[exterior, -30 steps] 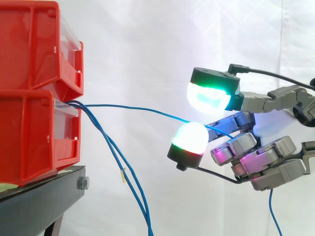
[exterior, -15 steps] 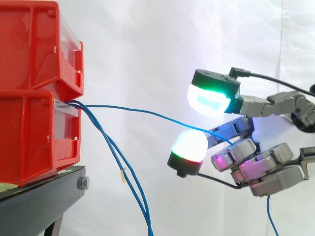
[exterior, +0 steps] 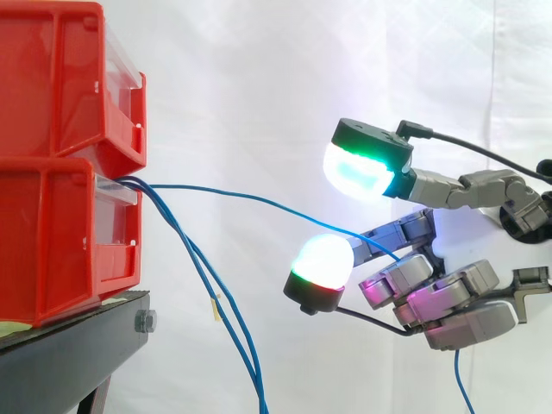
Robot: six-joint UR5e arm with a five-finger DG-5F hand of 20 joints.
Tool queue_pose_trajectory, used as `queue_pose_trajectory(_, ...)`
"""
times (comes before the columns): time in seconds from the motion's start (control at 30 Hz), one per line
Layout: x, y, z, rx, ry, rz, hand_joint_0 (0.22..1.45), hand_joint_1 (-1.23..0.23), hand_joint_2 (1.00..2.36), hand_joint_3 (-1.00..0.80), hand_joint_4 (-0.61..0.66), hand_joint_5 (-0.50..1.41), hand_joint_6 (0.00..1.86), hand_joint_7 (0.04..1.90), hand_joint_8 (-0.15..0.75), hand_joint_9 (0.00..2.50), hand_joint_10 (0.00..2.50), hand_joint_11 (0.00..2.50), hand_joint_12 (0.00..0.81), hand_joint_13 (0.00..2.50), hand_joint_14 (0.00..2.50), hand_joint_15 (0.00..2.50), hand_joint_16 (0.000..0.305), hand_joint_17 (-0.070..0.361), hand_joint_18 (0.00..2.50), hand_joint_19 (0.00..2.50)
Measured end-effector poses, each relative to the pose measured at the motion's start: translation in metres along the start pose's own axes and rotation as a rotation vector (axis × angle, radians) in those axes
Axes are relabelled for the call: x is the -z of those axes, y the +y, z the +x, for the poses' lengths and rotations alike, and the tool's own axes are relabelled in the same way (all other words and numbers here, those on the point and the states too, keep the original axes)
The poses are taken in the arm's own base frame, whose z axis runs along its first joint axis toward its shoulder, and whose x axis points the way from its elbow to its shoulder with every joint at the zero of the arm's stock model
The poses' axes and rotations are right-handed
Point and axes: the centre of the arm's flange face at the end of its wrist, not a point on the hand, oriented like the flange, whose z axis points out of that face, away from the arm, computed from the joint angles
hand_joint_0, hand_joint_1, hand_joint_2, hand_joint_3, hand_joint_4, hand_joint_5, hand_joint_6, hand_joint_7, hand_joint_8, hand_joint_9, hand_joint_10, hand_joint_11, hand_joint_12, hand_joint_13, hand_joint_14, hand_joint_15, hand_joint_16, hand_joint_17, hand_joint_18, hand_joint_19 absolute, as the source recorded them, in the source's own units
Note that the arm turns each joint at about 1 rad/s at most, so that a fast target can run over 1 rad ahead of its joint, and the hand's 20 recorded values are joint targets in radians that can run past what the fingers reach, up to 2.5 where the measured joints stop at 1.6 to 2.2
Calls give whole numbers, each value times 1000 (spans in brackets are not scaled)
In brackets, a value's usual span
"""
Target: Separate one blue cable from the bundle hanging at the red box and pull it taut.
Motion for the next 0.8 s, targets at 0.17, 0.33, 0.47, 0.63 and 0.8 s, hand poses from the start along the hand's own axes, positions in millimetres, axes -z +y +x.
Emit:
queue_pose_trajectory(0.17, -2, 0, -8, -4, -8, -1, 507, -397, 1000, -500, 183, -249, 860, 857, 438, 231, 2500, 1982, 502, 1198, 2500, 1303, 167, 125, 1933, 1403)
queue_pose_trajectory(0.33, -4, -1, -19, -15, -19, -1, 495, -378, 1000, -500, 197, -252, 858, 861, 447, 220, 2500, 2007, 515, 1214, 2500, 1286, 172, 129, 1933, 1315)
queue_pose_trajectory(0.47, -5, -2, -29, -27, -35, 3, 504, -407, 1000, -500, 192, -252, 857, 860, 447, 225, 2500, 1970, 511, 1214, 2500, 1276, 170, 128, 1927, 1299)
queue_pose_trajectory(0.63, -5, -3, -39, -36, -53, 10, 539, -428, 1000, -500, 183, -252, 853, 876, 434, 231, 2500, 2001, 507, 1207, 2500, 1300, 52, 118, 1912, 1340)
queue_pose_trajectory(0.8, -7, -3, -46, -43, -74, 3, 574, -484, 1001, -483, 176, -251, 852, 877, 426, 242, 2500, 2029, 505, 1204, 2500, 1304, 51, 114, 1900, 1377)
